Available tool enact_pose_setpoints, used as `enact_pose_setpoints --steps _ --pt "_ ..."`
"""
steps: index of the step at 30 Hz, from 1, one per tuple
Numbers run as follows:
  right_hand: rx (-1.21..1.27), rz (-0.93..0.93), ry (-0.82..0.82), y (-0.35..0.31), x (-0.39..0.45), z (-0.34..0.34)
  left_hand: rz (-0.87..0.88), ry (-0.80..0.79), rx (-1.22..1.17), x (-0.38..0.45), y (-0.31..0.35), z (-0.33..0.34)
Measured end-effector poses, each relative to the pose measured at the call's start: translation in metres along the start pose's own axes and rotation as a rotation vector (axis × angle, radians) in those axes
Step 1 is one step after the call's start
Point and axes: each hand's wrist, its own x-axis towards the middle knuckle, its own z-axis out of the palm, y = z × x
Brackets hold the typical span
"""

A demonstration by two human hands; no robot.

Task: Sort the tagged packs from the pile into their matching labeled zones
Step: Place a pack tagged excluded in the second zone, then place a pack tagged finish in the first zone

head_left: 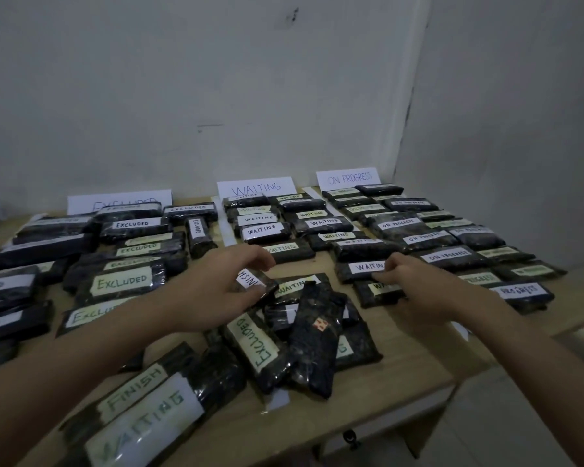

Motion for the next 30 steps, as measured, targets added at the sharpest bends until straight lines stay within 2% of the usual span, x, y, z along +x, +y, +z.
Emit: enact_pose_setpoints --steps 2,4,7,8,11,16,19,24,26,30 --pt "-0.073 0.000 0.005 -0.004 -0.002 -0.004 0.030 -0.011 0.073 -0.004 -0.006 -0.004" --pt "-0.024 -0.017 0.063 -0.011 -0.005 -0.009 0.056 -0.023 0.139 -0.008 -0.010 -0.007" --pt "0.306 -0.179 0.251 -0.036 -0.008 -0.015 0.066 -0.064 0.222 -0.014 -0.015 -0.010" --pt "0.398 -0.226 0.262 -0.047 -0.009 -0.016 0.062 -0.079 0.251 -0.015 -0.017 -0.010" --pt "0.479 -0.272 0.162 -0.068 -0.006 -0.016 0.081 -0.084 0.312 -0.019 -0.020 -0.007" --pt "0.767 -0.182 0.065 -0.066 0.002 -0.026 0.096 -0.049 0.308 -0.025 -0.020 -0.003" --pt "0.857 -0.255 0.053 -0.055 -0.005 -0.050 0.093 -0.026 0.259 -0.026 -0.018 -0.004" --pt "0.954 -0.417 0.250 -0.058 -0.021 -0.103 -0.019 -0.012 -0.014 -0.023 -0.007 -0.009" --pt "1.048 -0.507 0.333 -0.071 -0.023 -0.112 -0.104 0.006 -0.239 -0.023 0.000 -0.014" --pt "1.117 -0.609 0.579 -0.101 -0.011 -0.103 -0.322 0.061 -0.843 -0.024 0.002 -0.028"
